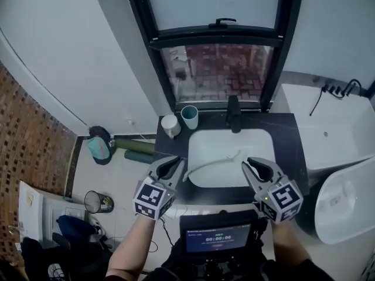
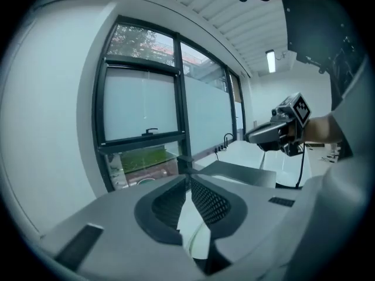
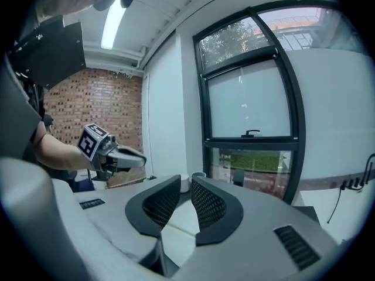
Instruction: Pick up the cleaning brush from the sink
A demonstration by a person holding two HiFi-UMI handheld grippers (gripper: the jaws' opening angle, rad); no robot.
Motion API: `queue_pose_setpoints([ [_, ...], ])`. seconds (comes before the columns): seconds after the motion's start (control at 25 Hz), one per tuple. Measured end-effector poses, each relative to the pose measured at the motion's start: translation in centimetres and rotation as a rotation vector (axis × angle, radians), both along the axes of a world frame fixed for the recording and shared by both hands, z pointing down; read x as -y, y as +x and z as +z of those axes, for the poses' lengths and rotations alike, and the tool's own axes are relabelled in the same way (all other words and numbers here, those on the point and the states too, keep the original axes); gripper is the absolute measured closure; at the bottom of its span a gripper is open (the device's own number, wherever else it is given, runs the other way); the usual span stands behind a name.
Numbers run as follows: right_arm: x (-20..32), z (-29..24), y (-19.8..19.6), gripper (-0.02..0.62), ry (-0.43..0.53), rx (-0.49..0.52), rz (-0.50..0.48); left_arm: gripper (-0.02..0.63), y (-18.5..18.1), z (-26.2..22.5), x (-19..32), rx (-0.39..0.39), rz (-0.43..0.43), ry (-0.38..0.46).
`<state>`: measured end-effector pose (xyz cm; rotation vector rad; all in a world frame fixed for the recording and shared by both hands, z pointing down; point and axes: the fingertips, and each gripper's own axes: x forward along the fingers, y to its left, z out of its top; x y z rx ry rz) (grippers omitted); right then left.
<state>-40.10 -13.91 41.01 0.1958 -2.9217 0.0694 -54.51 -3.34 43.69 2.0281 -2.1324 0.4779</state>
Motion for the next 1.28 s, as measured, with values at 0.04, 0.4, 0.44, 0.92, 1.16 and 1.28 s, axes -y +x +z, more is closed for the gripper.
queue_pose_setpoints([
  [0.04,1.2,-0.1,0.4,0.548,-0.006,0.001,0.014,0.546,0.1,0.7,1.6,-0.002,0.029,-0.036],
  [0.4,8.6,0.4,2.5,0.548,-0.035,-0.012,0.200,0.512,-0.5,7.2,13.4,-0.112,0.260,-0.261],
  [0.44,9.1,0.8,2.7,0.548,-0.046,-0.016,0.233,0.512,-0.3,8.1,14.4,-0.127,0.297,-0.290],
  [0.92,11.4,6.7,4.4,0.506,-0.130,-0.073,0.467,0.457,-0.3,23.4,21.4,-0.070,0.527,-0.692],
  [1.16,13.1,9.6,5.3,0.506,-0.160,-0.079,0.531,0.433,-0.1,31.5,23.2,-0.084,0.565,-0.854],
  [1.28,13.8,10.8,6.3,0.506,-0.173,-0.091,0.560,0.411,0.8,34.0,24.1,-0.087,0.581,-0.897],
])
